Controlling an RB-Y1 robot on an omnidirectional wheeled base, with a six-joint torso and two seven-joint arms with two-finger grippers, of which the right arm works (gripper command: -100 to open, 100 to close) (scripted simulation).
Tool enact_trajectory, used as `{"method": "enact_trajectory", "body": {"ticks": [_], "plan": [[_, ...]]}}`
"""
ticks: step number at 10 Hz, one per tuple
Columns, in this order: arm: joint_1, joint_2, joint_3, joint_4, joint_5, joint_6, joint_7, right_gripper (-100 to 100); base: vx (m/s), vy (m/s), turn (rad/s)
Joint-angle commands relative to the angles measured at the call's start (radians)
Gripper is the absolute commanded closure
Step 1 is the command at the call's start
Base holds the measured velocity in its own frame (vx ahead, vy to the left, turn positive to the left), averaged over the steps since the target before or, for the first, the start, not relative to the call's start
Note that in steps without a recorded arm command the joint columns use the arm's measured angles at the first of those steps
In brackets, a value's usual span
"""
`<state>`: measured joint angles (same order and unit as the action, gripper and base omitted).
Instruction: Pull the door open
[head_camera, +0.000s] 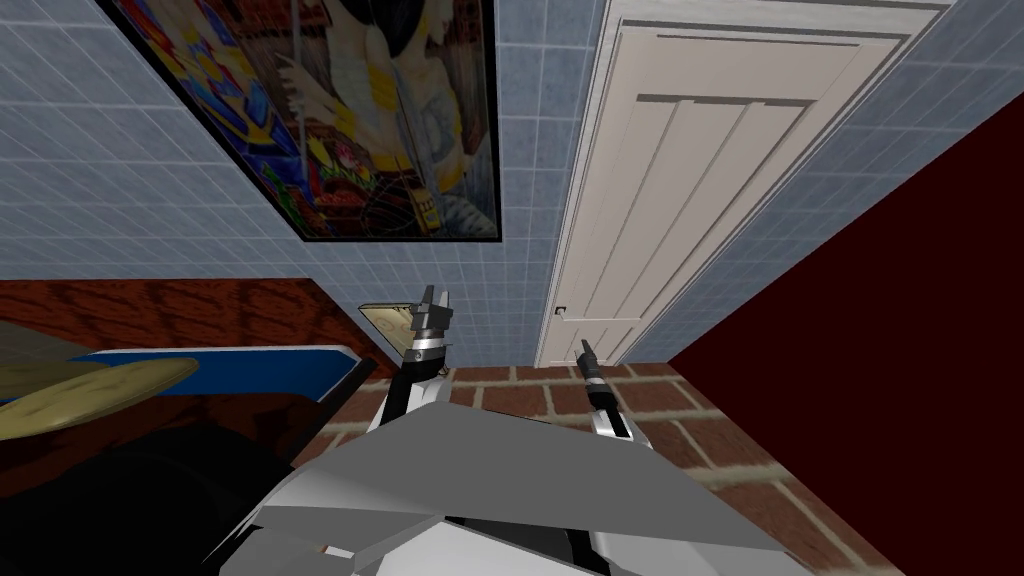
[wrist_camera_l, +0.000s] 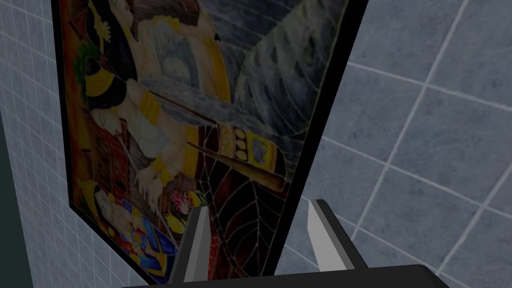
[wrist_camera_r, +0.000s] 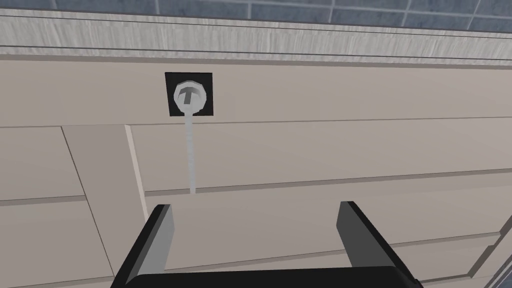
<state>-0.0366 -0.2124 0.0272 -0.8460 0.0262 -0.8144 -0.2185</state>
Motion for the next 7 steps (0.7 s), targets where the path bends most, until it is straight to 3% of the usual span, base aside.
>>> {"method": "enact_trajectory", "body": {"ticks": [1, 2, 7], "plan": [[-0.017, -0.006, 0.003, 0.050, -0.003, -0.015, -0.009, -100, 0.075, -0.066, 0.082], [-0.017, -0.006, 0.003, 0.053, -0.003, -0.015, -0.009, -100, 0.053, -0.051, 0.024], [-0.065, -0.021, 0.009, 0.175, -0.009, -0.049, -0.031, -100, 0.059, -0.055, 0.080]]}}
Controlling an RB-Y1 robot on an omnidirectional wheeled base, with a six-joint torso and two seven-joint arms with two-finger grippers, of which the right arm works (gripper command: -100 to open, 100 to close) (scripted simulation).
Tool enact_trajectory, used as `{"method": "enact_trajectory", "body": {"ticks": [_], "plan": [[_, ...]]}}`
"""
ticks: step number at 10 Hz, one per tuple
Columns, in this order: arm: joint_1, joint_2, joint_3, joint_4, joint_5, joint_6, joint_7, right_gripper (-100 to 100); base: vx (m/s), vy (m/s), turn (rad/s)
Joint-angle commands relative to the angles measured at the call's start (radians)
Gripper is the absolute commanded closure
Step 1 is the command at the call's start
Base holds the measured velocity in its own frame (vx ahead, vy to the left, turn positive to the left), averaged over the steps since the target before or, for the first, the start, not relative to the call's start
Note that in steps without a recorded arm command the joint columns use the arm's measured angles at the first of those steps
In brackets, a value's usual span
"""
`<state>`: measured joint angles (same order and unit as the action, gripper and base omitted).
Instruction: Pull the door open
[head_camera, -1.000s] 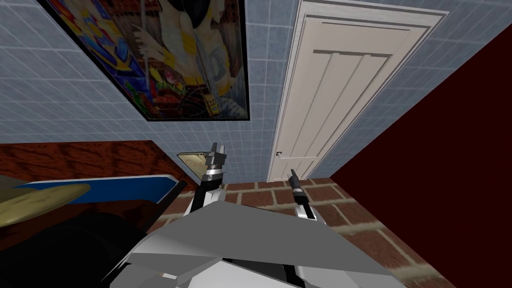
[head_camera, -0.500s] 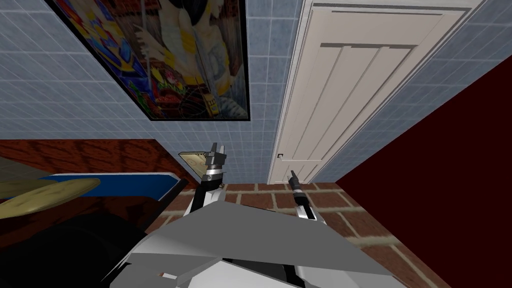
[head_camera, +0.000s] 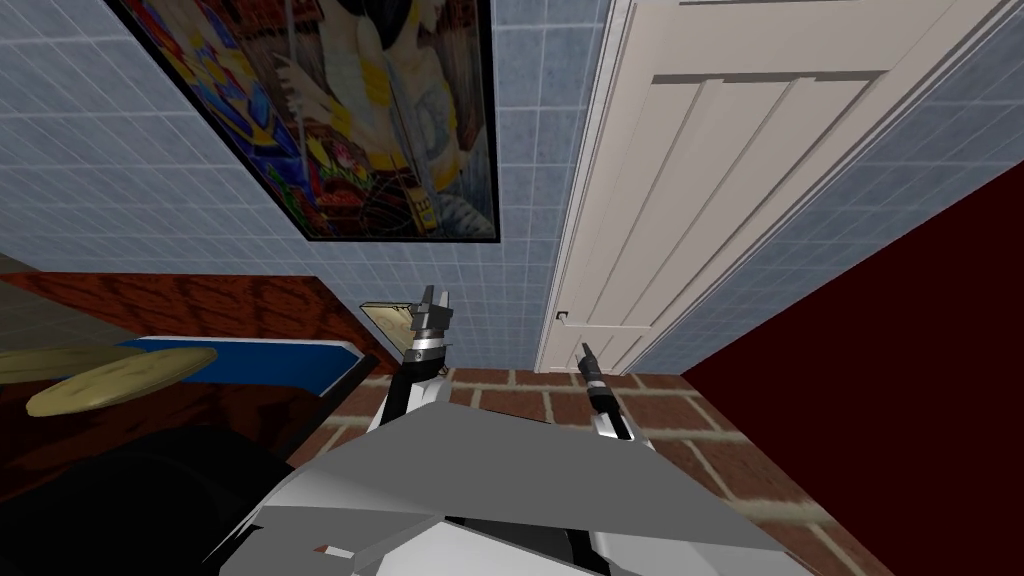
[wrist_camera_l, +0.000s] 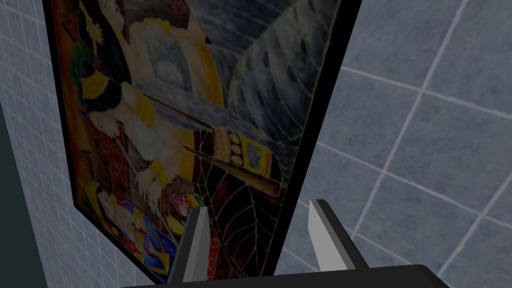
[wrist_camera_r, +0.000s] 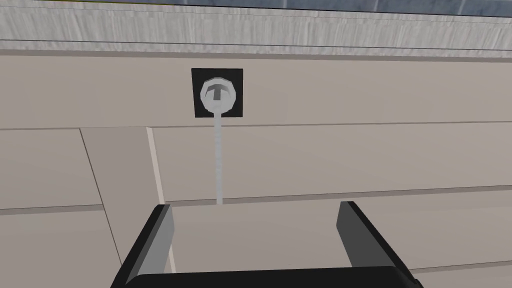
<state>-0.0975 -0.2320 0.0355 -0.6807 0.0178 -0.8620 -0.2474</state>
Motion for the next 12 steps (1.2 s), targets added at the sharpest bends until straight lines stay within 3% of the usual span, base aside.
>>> {"method": "enact_trajectory", "body": {"ticks": [1, 4, 6, 7, 9, 12], "plan": [[-0.012, -0.004, 0.002, 0.031, -0.002, -0.007, -0.006, -100, 0.074, -0.056, 0.064], [-0.051, -0.015, 0.007, 0.132, -0.007, -0.036, -0.024, -100, 0.084, -0.082, 0.114], [-0.059, -0.018, 0.008, 0.152, -0.008, -0.042, -0.028, -100, 0.057, -0.052, 0.034], [-0.052, -0.016, 0.008, 0.133, -0.008, -0.032, -0.026, -100, 0.018, -0.017, 0.005], [-0.043, -0.023, -0.048, 0.142, -0.015, -0.033, -0.021, -100, 0.052, 0.014, 0.315], [-0.034, -0.028, -0.101, 0.149, -0.023, -0.032, -0.015, -100, 0.074, 0.006, 0.217]]}}
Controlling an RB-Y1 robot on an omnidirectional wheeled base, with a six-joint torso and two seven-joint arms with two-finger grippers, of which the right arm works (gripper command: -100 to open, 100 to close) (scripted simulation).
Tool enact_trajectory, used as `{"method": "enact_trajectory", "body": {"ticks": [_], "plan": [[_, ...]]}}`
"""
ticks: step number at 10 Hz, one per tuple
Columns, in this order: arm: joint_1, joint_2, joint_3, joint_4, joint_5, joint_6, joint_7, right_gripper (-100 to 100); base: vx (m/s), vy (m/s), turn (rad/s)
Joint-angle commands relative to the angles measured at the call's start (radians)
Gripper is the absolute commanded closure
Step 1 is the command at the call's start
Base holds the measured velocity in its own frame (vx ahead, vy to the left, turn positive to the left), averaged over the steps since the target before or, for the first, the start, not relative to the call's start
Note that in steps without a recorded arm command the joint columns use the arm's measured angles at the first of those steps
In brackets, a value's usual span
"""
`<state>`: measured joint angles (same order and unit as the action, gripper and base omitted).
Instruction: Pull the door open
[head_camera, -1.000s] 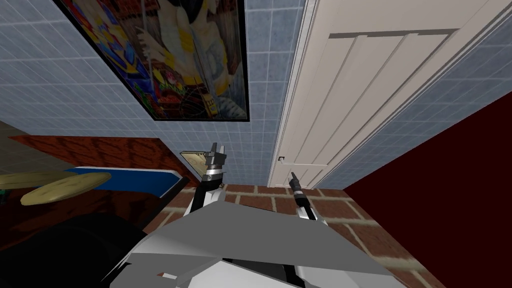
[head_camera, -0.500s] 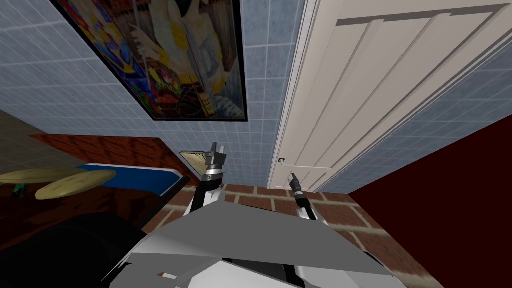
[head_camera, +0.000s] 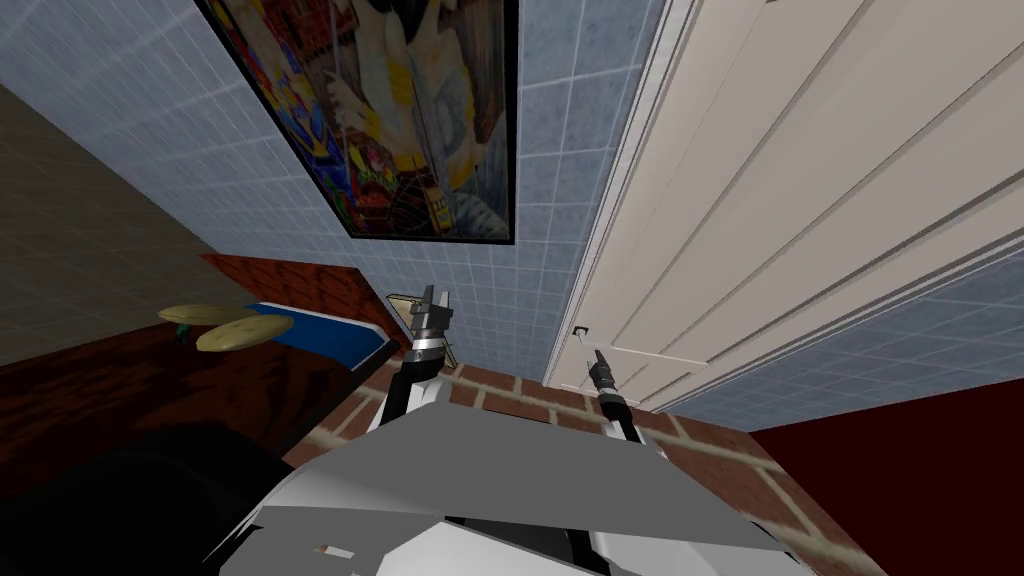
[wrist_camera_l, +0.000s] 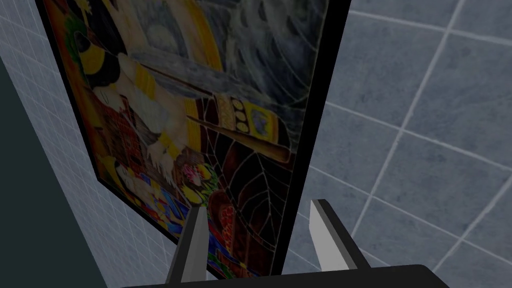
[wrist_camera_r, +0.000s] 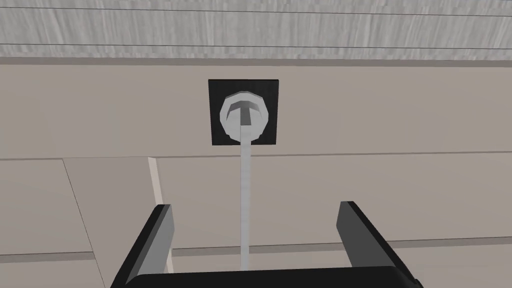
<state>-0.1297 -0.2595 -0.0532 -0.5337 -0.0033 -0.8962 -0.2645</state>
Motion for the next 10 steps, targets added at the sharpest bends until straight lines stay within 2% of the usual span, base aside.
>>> {"method": "enact_trajectory", "body": {"ticks": [1, 3, 4, 5, 8, 9, 10], "plan": [[0.002, -0.003, -0.032, 0.004, -0.005, 0.003, 0.004, -100, 0.065, -0.009, 0.190], [0.009, -0.007, -0.070, 0.009, -0.010, 0.004, 0.008, -100, 0.070, -0.019, 0.202], [0.009, -0.007, -0.070, 0.009, -0.010, 0.004, 0.008, -100, 0.042, -0.023, 0.076], [0.015, -0.011, -0.107, 0.014, -0.015, 0.005, 0.012, -100, 0.053, -0.029, 0.288], [0.026, -0.017, -0.168, 0.022, -0.024, 0.006, 0.018, -100, 0.086, -0.047, 0.290], [0.026, -0.017, -0.168, 0.022, -0.024, 0.006, 0.018, -100, 0.045, -0.039, 0.040], [0.028, -0.015, -0.165, 0.008, -0.024, 0.017, 0.019, -100, 0.016, -0.015, -0.003]]}}
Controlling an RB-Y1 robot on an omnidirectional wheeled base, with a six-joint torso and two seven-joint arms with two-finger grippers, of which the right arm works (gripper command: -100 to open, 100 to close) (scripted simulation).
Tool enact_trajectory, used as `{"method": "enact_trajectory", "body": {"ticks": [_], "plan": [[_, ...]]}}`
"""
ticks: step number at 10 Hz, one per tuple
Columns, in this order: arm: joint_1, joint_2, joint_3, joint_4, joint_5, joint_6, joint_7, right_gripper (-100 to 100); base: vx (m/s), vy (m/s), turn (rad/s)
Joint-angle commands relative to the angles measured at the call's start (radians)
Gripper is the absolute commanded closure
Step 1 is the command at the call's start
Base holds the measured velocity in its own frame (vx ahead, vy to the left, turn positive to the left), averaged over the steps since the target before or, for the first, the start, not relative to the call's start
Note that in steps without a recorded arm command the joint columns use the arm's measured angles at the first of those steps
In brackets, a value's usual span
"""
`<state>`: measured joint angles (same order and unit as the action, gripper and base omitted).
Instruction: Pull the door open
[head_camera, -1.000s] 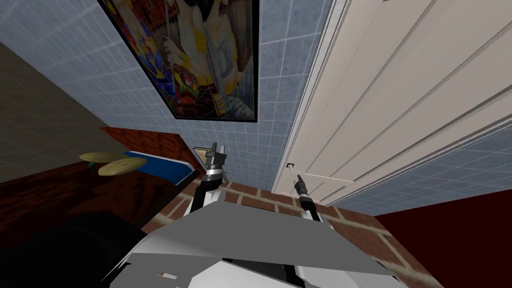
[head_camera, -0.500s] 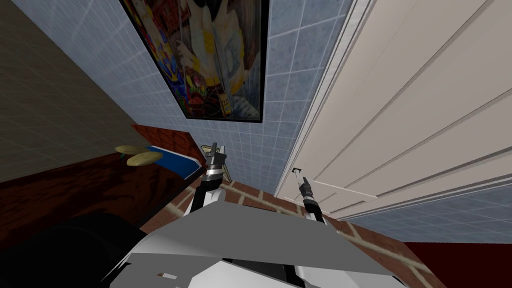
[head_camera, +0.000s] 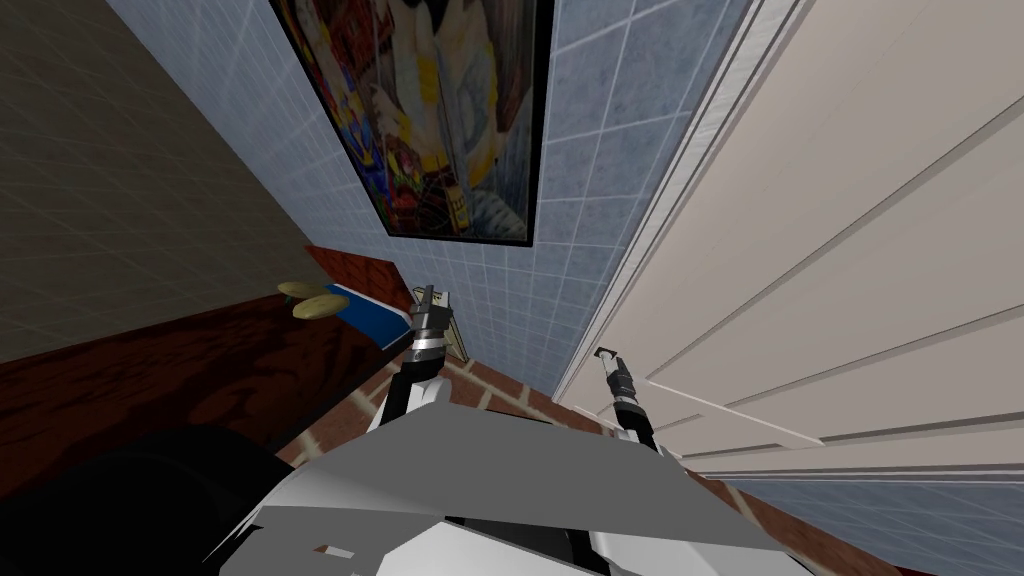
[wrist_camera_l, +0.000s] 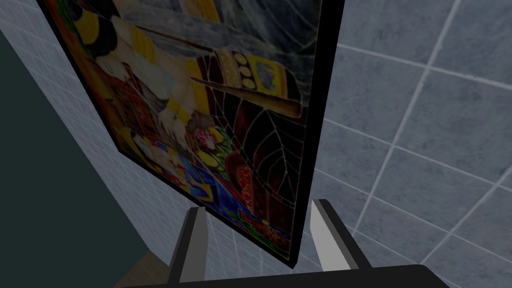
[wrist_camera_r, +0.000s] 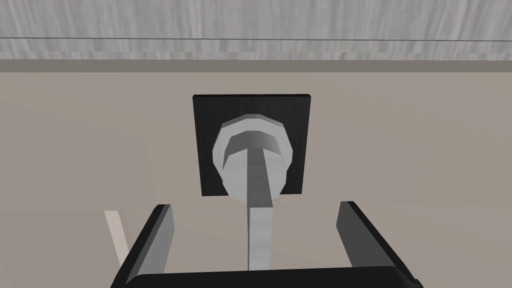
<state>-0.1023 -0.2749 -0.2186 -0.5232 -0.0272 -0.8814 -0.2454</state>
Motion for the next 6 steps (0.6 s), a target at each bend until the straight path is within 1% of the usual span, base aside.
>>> {"method": "enact_trajectory", "body": {"ticks": [1, 6], "plan": [[0.001, 0.001, 0.001, -0.003, 0.000, 0.003, 0.000, 100, 0.000, 0.000, 0.000], [0.001, 0.001, 0.001, -0.003, 0.000, 0.003, 0.000, 100, -0.001, 0.001, 0.000]]}}
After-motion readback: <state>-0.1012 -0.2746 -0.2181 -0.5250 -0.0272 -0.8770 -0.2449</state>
